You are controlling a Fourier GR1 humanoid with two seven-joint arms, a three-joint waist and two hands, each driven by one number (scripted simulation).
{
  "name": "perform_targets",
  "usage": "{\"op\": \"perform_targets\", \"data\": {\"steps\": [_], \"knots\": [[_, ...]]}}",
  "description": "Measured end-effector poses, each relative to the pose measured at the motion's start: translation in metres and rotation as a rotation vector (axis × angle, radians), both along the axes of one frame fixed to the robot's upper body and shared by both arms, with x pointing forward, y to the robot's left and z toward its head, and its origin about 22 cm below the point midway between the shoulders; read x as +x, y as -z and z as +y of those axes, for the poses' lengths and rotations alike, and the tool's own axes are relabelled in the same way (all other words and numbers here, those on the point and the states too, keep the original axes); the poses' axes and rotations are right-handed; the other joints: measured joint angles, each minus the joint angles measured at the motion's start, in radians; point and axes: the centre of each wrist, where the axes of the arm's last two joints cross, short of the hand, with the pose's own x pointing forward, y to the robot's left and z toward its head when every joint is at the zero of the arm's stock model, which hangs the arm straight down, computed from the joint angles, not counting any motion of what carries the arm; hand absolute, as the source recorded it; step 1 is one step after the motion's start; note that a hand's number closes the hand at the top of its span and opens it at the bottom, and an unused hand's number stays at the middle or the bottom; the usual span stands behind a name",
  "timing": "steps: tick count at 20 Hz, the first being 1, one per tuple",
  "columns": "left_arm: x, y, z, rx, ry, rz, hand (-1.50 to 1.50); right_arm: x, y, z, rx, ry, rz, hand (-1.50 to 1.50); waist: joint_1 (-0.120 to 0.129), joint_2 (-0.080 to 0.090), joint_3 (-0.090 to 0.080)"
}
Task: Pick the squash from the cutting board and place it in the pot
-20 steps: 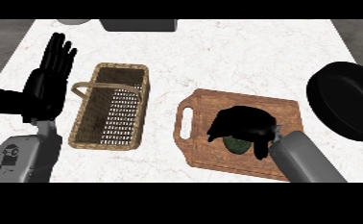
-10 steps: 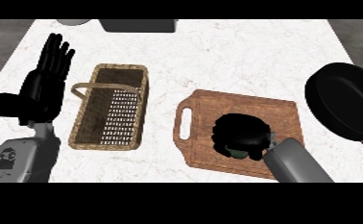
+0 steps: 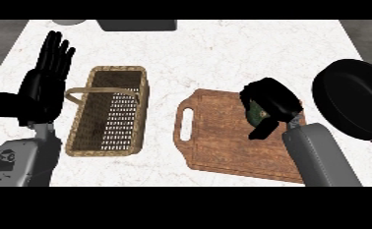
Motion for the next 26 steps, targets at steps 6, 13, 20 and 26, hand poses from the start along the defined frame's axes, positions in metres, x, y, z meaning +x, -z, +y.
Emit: {"op": "perform_targets", "data": {"steps": [6,13,20,26], "knots": [[0.001,-0.003,-0.002,0.005,0.013,-0.009,0.00,0.031,-0.033,-0.020,0.073,0.582,-0.087,1.50,0.021,0.010,0.002],[0.003,-0.003,-0.013,0.003,0.057,-0.010,0.00,0.064,-0.103,-0.031,0.085,1.189,-0.323,1.50,0.069,0.014,-0.002],[0.006,-0.004,-0.022,0.007,0.097,-0.012,0.00,0.089,-0.172,-0.023,0.015,1.650,-0.616,1.50,0.102,0.015,0.000],[0.009,-0.004,-0.024,0.000,0.080,-0.009,0.00,0.104,-0.199,-0.005,-0.087,1.772,-0.727,1.50,0.076,0.006,0.004]]}}
